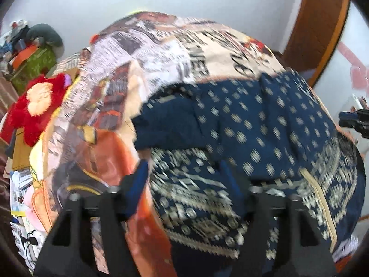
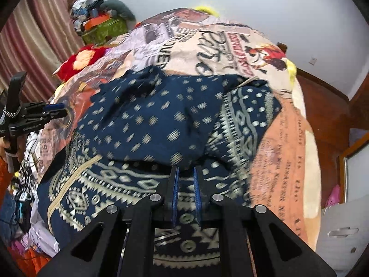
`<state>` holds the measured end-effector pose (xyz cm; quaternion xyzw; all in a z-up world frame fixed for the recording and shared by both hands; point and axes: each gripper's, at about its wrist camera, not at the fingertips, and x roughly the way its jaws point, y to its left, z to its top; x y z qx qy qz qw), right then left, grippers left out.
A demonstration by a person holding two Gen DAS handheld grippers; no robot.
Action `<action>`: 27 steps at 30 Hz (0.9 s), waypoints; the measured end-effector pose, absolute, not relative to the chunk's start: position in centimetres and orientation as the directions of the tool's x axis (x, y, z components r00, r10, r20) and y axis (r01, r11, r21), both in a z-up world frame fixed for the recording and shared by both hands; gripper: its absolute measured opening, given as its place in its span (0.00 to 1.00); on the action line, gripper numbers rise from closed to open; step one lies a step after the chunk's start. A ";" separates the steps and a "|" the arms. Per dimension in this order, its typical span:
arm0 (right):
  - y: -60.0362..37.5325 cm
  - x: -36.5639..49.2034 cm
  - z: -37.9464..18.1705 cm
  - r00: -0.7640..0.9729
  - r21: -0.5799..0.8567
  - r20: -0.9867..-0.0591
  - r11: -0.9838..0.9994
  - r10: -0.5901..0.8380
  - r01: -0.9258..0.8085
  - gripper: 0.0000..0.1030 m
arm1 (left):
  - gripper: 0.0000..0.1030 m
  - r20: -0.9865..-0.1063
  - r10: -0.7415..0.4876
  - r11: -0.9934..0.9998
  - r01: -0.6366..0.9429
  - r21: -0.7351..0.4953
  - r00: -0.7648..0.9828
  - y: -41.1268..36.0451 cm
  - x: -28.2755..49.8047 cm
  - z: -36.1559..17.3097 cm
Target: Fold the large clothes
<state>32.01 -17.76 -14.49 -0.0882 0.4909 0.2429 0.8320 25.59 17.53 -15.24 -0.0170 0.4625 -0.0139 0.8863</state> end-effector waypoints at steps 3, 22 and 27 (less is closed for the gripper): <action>-19.0 34.0 -14.0 0.455 0.091 -0.837 0.898 0.304 -0.431 0.73 | 0.67 -0.828 -0.034 0.997 -0.040 -0.069 0.560 19.7 28.1 -16.3; -25.7 50.3 -21.8 0.418 0.298 -0.848 0.946 0.325 -0.129 0.78 | 0.68 -0.804 -0.352 0.840 -0.217 -0.497 0.479 27.4 39.9 -28.2; -24.4 51.7 -21.5 0.418 0.315 -0.834 0.932 0.362 -0.178 0.75 | 0.64 -0.800 -0.373 0.835 -0.206 -0.510 0.470 26.5 42.3 -28.8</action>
